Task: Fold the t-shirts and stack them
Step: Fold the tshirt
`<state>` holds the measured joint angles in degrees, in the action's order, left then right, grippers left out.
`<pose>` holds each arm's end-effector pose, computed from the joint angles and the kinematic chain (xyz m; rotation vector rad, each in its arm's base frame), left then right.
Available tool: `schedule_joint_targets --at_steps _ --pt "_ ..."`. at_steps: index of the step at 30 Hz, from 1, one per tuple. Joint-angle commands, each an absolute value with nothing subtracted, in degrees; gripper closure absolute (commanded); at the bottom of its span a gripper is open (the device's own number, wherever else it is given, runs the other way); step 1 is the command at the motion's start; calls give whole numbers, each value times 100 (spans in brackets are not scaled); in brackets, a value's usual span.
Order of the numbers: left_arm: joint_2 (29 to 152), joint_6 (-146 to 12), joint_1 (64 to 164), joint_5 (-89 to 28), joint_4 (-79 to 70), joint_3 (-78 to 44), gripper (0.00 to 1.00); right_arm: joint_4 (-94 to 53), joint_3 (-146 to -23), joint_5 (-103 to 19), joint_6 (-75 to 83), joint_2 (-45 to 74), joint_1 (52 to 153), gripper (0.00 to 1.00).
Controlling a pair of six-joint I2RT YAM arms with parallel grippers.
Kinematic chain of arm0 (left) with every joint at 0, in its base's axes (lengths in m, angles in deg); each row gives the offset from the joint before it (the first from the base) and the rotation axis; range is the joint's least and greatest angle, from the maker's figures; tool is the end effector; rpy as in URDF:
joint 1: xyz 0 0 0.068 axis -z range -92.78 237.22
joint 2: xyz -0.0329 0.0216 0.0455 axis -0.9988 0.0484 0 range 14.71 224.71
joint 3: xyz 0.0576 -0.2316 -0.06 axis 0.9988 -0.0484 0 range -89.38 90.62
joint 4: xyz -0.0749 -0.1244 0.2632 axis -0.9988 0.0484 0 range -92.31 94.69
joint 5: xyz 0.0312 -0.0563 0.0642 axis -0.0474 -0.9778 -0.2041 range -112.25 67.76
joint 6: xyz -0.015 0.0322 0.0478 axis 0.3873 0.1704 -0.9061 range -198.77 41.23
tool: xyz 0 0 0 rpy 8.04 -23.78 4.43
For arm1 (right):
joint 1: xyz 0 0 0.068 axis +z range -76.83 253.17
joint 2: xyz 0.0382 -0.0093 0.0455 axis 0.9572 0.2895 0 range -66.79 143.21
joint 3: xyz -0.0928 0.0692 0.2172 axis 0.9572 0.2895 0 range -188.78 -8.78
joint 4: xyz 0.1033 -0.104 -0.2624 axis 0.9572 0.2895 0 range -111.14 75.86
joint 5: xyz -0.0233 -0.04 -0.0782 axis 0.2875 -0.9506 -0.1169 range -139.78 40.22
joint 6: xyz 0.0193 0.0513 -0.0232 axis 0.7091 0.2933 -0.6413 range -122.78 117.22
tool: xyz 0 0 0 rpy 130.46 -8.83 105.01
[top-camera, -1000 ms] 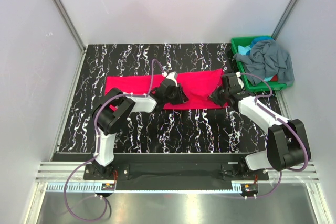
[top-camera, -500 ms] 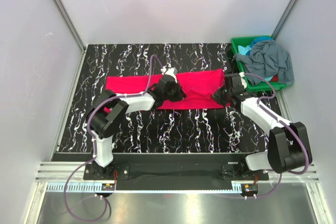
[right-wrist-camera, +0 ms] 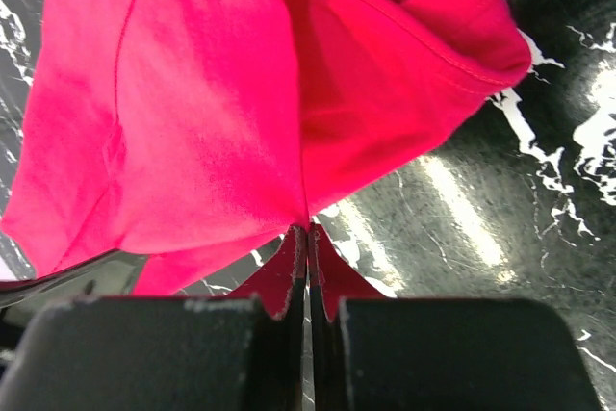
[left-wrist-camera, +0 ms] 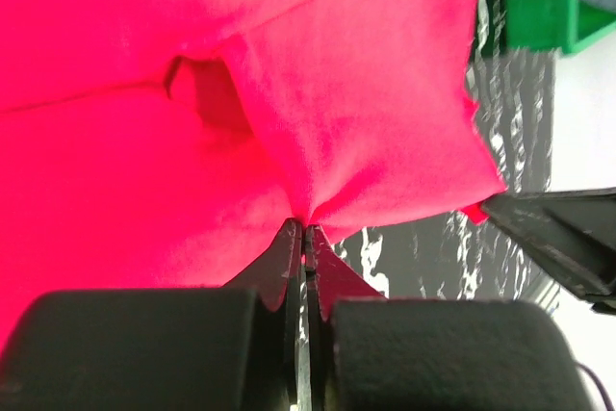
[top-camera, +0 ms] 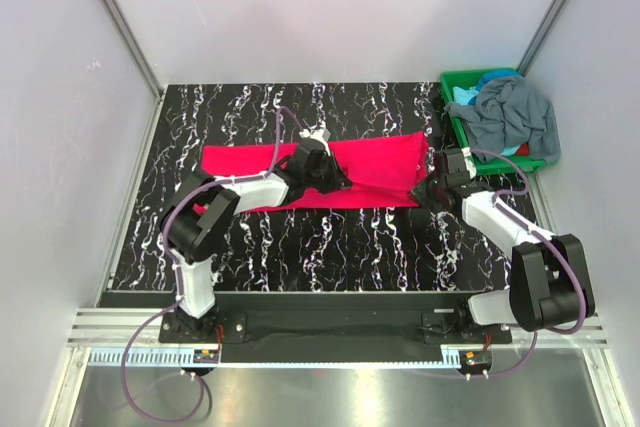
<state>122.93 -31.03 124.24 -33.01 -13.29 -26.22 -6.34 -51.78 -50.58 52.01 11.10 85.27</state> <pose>0.3428 -0.2685 0.1120 -0.1027 2.3480 -1.0030 0.3088 0.0656 0.1403 0.9170 2.3289 0.4918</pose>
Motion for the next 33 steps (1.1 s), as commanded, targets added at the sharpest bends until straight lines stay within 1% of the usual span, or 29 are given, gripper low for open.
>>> schedule_joint_targets --at_steps 1,6,9,16,22,25,27,29,30,31,33 --pt "12553 -3008 12379 -3622 -1215 -2443 100 -655 -5132 -5180 5048 1029 8495 100" --pt "12755 -2946 12344 -3841 -750 -2075 100 -462 -5272 -5259 4925 1134 8486 100" --pt "12835 -3026 12335 -3754 -407 -1872 99 -383 -5386 -5225 4864 1389 8469 100" --pt "12923 -2912 12308 -3824 -284 -1722 98 -383 -5676 -5049 4846 1670 8469 100" --pt "13028 -2701 12221 -3903 -99 -1354 94 -365 -6018 -5031 4820 1863 8460 99" --pt "13151 -2604 12150 -3965 -29 -1065 89 -357 -6343 -5013 4776 2117 8425 98" --pt "13239 -2586 12071 -3904 103 -888 82 -356 -6572 -5031 4688 2337 8329 96" --pt "13379 -2560 11966 -3824 243 -624 79 -357 -6967 -4996 4583 2733 8232 94" --pt "13432 -2525 11922 -3824 244 -554 78 -365 -7108 -4996 4530 2856 8118 88" --pt "13520 -2481 11878 -3824 244 -484 75 -357 -7388 -4822 4399 3101 8065 85" --pt "13547 -2498 11755 -3833 244 -343 73 -348 -7636 -4724 4232 3269 8021 79"
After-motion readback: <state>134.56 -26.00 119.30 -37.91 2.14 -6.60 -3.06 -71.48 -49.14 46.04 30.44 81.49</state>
